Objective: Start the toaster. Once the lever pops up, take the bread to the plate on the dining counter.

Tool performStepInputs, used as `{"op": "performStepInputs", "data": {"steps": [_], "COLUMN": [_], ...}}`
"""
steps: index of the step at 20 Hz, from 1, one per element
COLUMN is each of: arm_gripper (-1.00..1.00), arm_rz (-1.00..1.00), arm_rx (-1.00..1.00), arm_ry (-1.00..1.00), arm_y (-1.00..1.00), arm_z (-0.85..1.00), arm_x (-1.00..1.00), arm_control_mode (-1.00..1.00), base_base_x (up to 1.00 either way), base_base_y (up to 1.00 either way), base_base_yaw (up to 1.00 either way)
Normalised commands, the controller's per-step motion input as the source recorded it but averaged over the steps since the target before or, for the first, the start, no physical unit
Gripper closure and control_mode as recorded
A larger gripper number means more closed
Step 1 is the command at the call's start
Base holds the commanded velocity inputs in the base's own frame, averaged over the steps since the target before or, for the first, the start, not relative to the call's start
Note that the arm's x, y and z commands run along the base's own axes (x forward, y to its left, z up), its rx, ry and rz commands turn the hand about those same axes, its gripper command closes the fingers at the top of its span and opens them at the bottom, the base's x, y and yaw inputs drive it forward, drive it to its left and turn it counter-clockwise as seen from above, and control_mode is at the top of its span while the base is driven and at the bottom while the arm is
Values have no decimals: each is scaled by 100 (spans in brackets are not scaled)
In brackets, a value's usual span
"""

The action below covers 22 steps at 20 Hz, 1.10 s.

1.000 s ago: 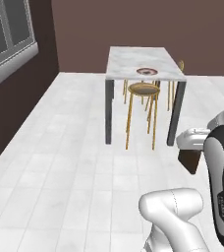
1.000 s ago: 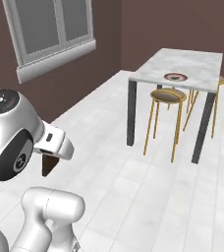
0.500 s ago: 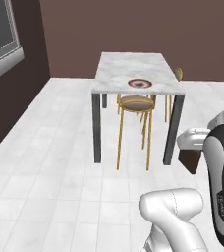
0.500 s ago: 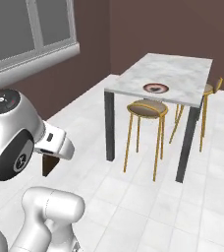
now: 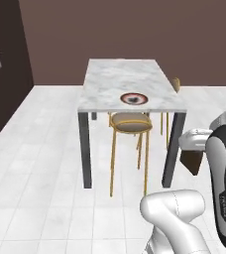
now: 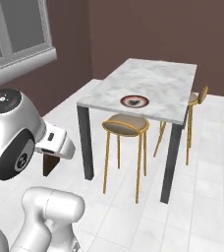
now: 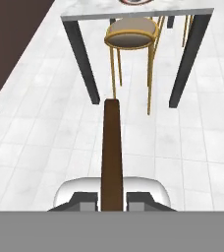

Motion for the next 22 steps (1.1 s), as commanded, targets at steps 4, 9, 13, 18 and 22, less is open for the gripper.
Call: {"op": "performStepInputs", "data": {"steps": [4, 9, 13, 18, 22], "arm_gripper": [100, 100, 100, 100, 100], "arm_rz": [0, 0, 0, 0, 0], "arm_rx": [0, 0, 0, 0, 0], "arm_ry": [0, 0, 0, 0, 0], "arm_y": [0, 0, 0, 0, 0], "arm_z": [0, 0, 0, 0, 0], "arm_x": [0, 0, 0, 0, 0], "arm_control_mode": [100, 100, 100, 100, 100], "base_base_x": [88, 69, 33, 37, 51], "base_base_y": [0, 0, 11, 32, 35], "base_base_yaw": [-26, -26, -18, -3, 0]}}
